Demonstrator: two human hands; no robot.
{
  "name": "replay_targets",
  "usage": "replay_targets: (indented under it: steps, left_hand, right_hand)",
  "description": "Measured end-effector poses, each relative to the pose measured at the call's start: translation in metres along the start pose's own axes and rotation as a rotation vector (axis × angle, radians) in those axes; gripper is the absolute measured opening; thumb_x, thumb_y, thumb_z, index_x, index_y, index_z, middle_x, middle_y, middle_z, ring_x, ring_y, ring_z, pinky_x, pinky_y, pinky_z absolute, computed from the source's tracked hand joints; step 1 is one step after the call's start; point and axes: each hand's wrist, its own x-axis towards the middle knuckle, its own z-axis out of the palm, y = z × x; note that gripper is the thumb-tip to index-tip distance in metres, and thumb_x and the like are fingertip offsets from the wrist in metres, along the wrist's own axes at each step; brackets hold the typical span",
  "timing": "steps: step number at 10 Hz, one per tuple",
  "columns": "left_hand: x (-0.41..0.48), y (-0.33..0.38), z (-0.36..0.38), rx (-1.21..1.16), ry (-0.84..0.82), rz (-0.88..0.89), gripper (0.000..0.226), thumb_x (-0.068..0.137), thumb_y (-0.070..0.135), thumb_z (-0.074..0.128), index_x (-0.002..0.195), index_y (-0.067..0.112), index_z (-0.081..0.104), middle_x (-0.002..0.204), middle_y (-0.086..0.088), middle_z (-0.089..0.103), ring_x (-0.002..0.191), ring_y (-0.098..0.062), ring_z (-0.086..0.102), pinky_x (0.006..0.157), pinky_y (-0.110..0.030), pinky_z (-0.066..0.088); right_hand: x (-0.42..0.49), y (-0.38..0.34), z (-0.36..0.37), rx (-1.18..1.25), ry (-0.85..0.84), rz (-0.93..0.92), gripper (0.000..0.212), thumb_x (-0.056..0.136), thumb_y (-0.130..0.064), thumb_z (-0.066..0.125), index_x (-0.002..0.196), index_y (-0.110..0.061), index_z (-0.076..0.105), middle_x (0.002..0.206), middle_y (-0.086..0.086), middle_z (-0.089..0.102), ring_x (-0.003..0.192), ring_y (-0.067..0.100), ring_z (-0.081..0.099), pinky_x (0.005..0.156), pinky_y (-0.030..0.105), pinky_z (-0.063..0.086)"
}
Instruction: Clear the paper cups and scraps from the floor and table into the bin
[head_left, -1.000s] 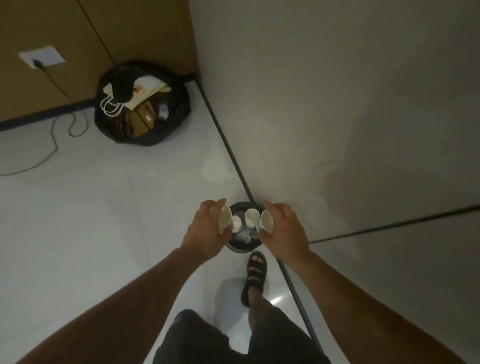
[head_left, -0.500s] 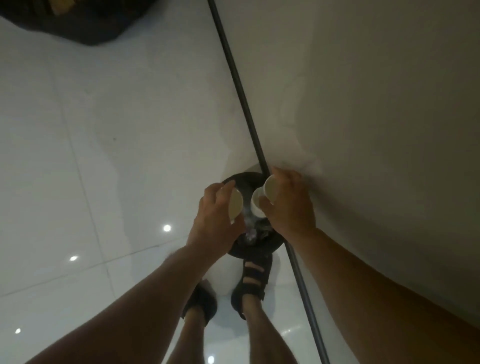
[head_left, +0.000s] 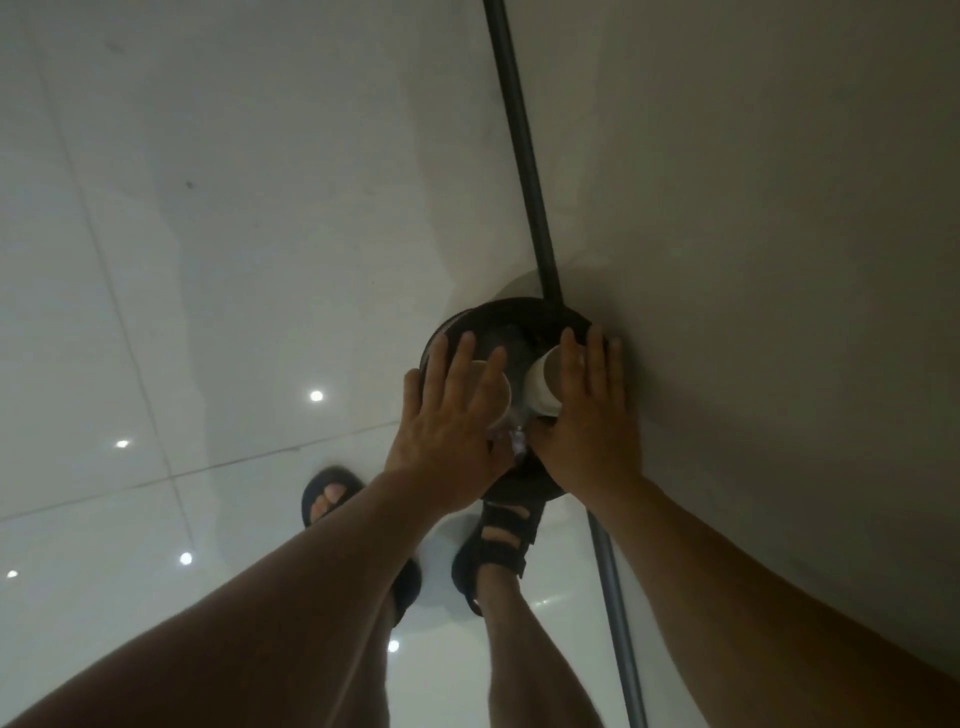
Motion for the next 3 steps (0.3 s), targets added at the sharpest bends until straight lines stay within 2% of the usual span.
replay_targets:
  steps: [1, 2, 3]
  left_hand:
    - [-0.010, 0.002, -0.029, -0.020, 0.011, -0.030, 0.096, 0.082, 0.070, 0.043, 0.148, 0.030, -0.015, 0.158, -0.002, -0.014, 0.141, -0.026, -0.028, 0.116, -0.056, 0.005]
    - [-0.020, 0.002, -0.078, 0.037, 0.047, -0.051, 0.094, 0.083, 0.071, 0.040, 0.149, 0.026, -0.009, 0.159, -0.005, -0.011, 0.144, -0.031, -0.018, 0.115, -0.059, 0.013]
    - [-0.042, 0.011, -0.131, 0.031, 0.074, -0.046, 0.092, 0.079, 0.080, 0.013, 0.150, 0.024, -0.007, 0.159, -0.006, -0.012, 0.143, -0.030, -0.021, 0.115, -0.057, 0.005]
  right_hand:
    - [-0.011, -0.011, -0.026, 0.031, 0.003, 0.031, 0.113, 0.078, -0.057, 0.070, 0.153, -0.028, -0.009, 0.163, 0.009, -0.001, 0.150, 0.033, 0.000, 0.117, 0.053, 0.023]
    - [-0.028, -0.028, -0.061, 0.056, 0.077, 0.011, 0.105, 0.081, -0.054, 0.068, 0.154, -0.027, -0.002, 0.163, 0.010, 0.005, 0.149, 0.033, 0.004, 0.116, 0.055, 0.025]
    - [-0.059, -0.044, -0.102, 0.059, 0.103, -0.010, 0.101, 0.084, -0.053, 0.064, 0.155, -0.028, -0.004, 0.164, 0.009, -0.001, 0.150, 0.032, -0.004, 0.117, 0.051, 0.020]
